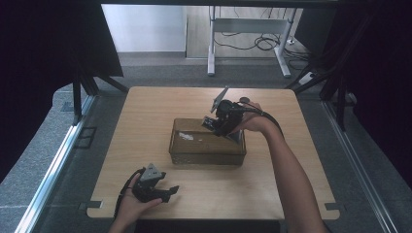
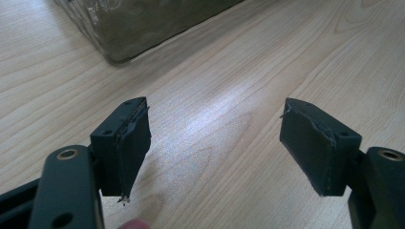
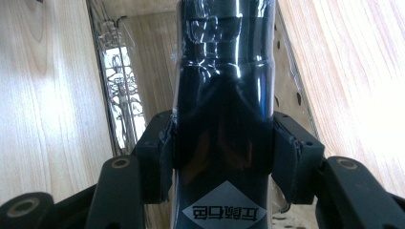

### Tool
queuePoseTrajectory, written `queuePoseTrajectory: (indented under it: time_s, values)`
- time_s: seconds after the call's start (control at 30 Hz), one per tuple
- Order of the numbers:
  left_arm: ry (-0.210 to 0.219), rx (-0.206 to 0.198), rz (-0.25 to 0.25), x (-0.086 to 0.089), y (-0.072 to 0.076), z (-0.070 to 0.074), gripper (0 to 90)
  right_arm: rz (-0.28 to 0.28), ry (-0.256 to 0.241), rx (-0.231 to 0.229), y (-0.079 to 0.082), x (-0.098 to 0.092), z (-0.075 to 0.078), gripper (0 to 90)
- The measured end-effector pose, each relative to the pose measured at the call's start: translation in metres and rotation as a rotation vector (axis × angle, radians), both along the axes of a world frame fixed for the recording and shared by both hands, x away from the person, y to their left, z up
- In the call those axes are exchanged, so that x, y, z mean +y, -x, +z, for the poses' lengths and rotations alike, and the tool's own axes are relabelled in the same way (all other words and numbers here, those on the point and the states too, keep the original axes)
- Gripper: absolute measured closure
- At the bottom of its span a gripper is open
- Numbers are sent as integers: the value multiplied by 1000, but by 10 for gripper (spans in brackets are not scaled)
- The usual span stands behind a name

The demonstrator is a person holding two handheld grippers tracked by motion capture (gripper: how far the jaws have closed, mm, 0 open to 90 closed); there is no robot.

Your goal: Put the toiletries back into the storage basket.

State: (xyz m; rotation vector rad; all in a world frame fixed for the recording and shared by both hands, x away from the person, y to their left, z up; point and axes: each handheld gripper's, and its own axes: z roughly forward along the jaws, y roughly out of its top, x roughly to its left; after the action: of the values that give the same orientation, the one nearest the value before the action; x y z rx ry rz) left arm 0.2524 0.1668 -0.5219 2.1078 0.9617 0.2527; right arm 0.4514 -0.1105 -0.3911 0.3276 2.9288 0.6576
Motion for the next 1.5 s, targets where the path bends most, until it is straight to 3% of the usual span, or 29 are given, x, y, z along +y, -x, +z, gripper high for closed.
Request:
queuePoseTrajectory:
  time_s: [0.6,1.5]
  values:
    - [2,-2,3,1,0,1,263,35,33,4,0,9,-13,464]
    - [0,-1,5,1,0,0,263,107,153,38,6,11,-52,464]
